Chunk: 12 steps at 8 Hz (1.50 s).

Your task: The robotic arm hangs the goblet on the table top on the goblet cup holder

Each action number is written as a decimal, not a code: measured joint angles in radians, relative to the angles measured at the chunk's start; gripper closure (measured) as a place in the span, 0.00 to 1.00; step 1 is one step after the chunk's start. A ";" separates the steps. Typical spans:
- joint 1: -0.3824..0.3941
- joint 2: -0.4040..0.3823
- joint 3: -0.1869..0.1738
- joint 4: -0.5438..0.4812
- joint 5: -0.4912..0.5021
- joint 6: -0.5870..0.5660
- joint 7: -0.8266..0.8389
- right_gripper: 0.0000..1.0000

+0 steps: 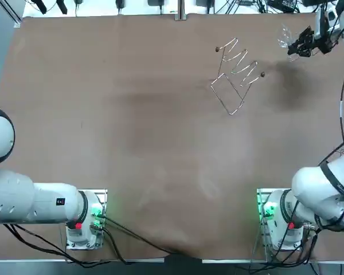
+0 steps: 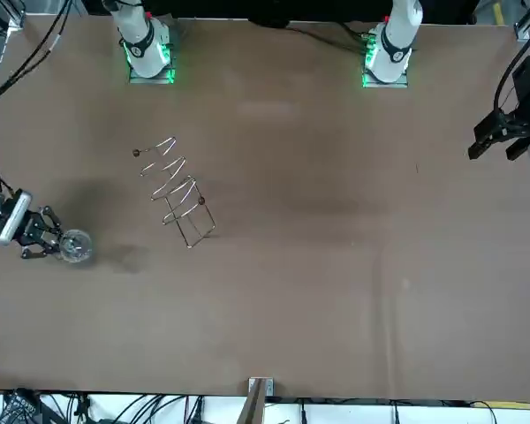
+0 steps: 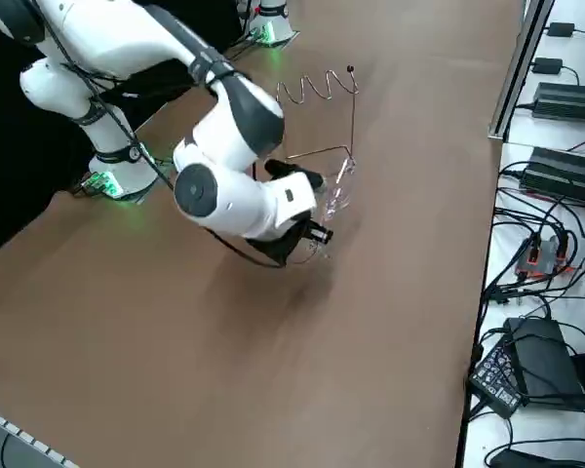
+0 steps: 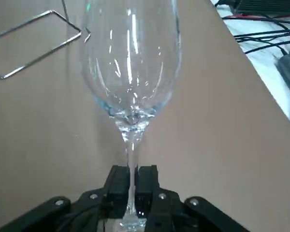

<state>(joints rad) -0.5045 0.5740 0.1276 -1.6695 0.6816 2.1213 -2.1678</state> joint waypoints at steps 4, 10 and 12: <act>0.005 -0.006 -0.006 -0.003 -0.018 0.034 0.031 0.88; 0.043 -0.060 -0.006 -0.015 -0.251 0.056 0.456 0.88; 0.049 -0.095 -0.006 -0.051 -0.263 0.056 0.574 0.88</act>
<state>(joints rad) -0.4550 0.4787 0.1216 -1.7205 0.4185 2.1773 -1.5939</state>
